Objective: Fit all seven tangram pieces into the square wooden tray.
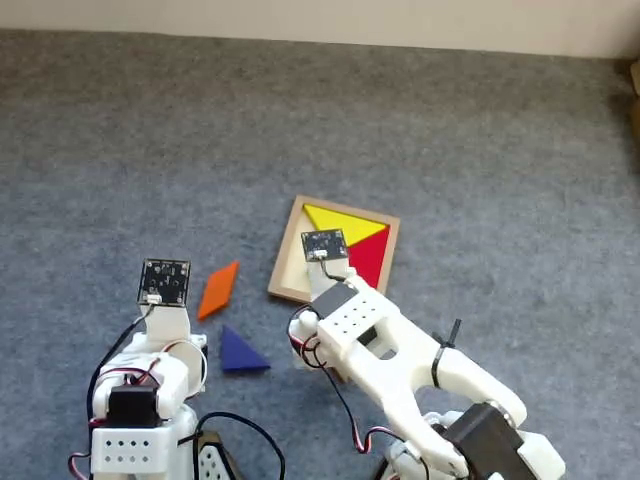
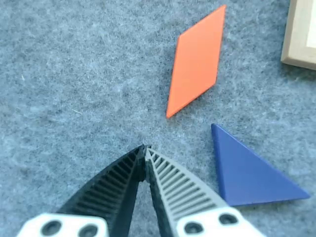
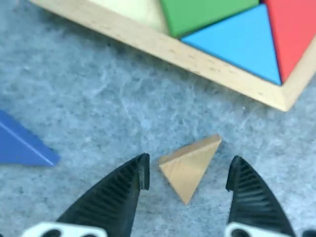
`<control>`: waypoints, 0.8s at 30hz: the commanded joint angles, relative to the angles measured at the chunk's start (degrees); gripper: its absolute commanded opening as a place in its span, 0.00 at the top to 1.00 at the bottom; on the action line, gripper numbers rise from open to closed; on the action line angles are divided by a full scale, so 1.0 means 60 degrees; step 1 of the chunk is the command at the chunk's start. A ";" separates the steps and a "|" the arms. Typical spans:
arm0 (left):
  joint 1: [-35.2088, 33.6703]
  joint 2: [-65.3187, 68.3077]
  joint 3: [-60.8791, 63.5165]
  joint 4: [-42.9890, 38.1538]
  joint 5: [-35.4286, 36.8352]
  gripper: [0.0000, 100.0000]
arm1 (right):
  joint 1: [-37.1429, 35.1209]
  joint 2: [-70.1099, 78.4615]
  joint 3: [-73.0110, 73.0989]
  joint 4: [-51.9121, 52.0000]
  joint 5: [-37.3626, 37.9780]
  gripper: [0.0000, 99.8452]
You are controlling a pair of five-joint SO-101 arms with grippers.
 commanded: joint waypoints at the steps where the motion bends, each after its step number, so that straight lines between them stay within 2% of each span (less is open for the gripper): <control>1: -0.0125 -0.0403 0.0183 0.0029 0.0073 0.99 | 0.0007 -0.0066 -0.0505 -0.0095 -0.0088 0.77; 13: -0.0125 -0.0403 0.0183 0.0029 0.0073 0.99 | 0.0520 -0.0154 0.0081 -0.0799 -0.0015 0.86; 24: -0.0125 -0.0403 0.0183 0.0029 0.0073 0.99 | 0.0125 -0.0154 0.0051 -0.0755 -0.0015 0.86</control>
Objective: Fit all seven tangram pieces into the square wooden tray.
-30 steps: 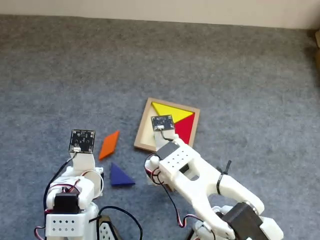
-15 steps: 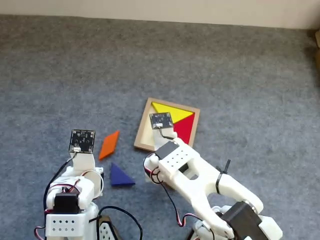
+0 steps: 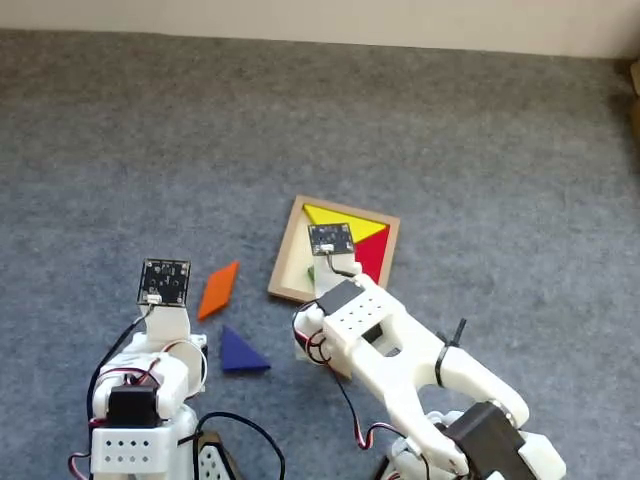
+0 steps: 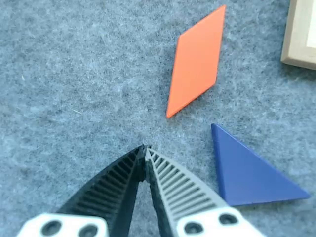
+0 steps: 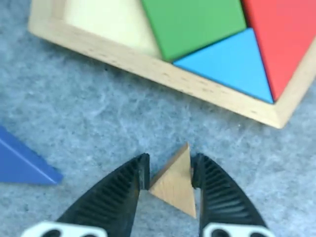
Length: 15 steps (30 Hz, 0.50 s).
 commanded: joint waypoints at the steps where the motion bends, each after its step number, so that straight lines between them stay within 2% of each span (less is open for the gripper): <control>1: -0.0125 -0.0403 0.0183 0.0029 0.0073 0.99 | -0.0374 -0.0154 -0.0066 -0.0066 -0.0029 0.86; 6: -0.0125 -0.0403 0.0183 0.0029 0.0073 0.99 | -0.0711 -0.0066 -0.0051 0.0256 -0.0044 0.85; 11: -0.0125 -0.0403 0.0183 0.0029 0.0073 0.99 | -0.0725 -0.0066 -0.0051 0.0813 -0.0044 0.77; 15: -0.0125 -0.0403 0.0183 0.0029 0.0073 0.99 | -0.0725 -0.0066 0.0022 0.0813 -0.0015 0.77</control>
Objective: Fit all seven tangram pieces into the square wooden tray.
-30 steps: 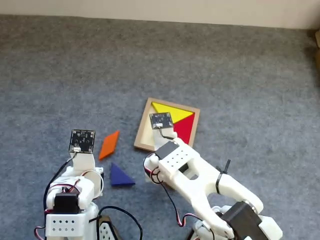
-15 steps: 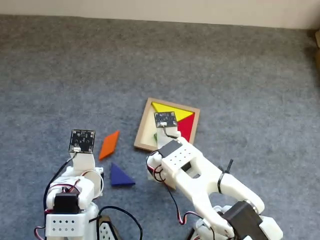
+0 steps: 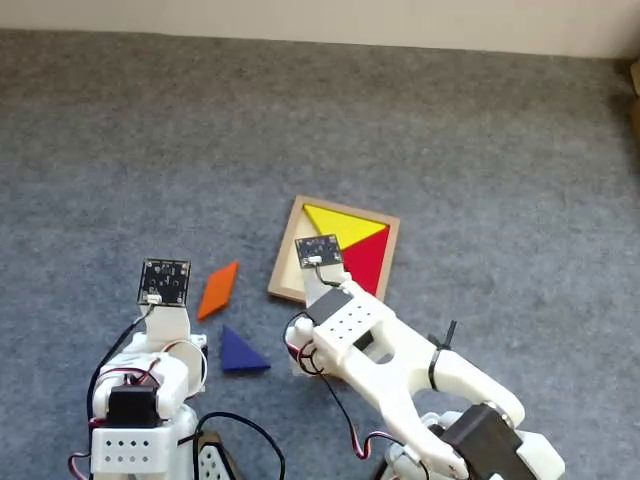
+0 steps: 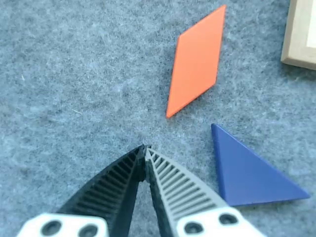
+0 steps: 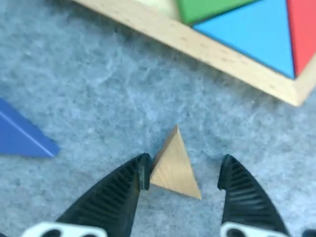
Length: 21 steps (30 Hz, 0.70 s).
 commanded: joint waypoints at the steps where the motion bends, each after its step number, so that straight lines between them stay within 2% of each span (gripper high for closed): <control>1: -0.0125 -0.0403 0.0183 0.0029 0.0073 0.99 | -0.0081 -0.0066 0.0125 0.0081 0.0000 0.77; 8: -0.0125 -0.0403 0.0183 0.0029 0.0073 0.99 | -0.0784 -0.0066 0.0637 0.0051 0.0513 0.77; 16: -0.0125 -0.0403 0.0183 0.0029 0.0073 0.99 | -0.0755 -0.0066 0.0623 0.0051 0.0557 0.77; 21: -0.0125 -0.0403 0.0183 0.0029 0.0073 0.99 | -0.0740 -0.0066 0.0623 0.0051 0.1245 0.77</control>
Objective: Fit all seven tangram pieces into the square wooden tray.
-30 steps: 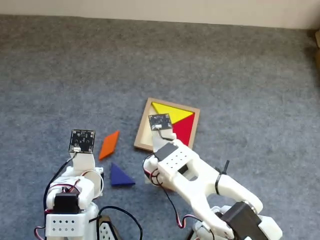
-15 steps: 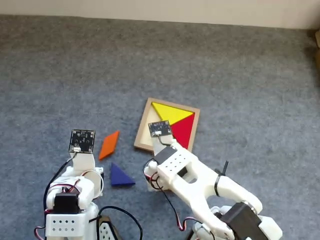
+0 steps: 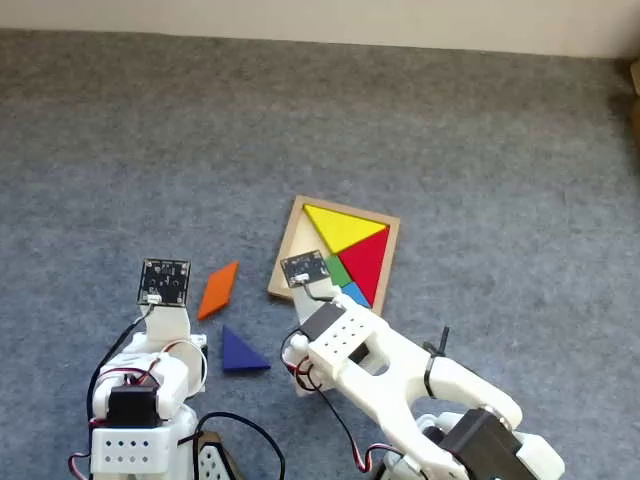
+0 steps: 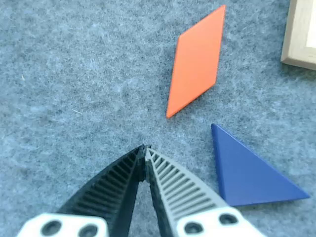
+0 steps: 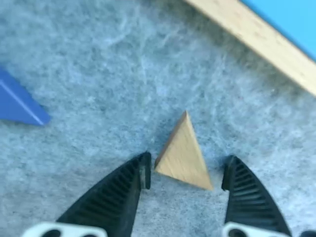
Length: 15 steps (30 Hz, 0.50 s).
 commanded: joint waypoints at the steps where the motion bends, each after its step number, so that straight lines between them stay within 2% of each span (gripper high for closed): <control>1: -0.0125 -0.0403 0.0183 0.0029 0.0073 0.99 | -0.0095 -0.0037 0.0066 0.0051 0.0352 0.79; 6: -0.0125 -0.0403 0.0183 0.0029 0.0073 0.99 | 0.0051 -0.0051 0.0051 0.0051 0.0366 0.90; 13: -0.0125 -0.0403 0.0183 0.0029 0.0073 0.99 | 0.0051 -0.0125 0.0051 0.0051 0.0381 0.91; 15: -0.0125 -0.0403 0.0183 0.0029 0.0073 0.99 | 0.0051 -0.0139 0.0022 0.0110 0.0718 0.91</control>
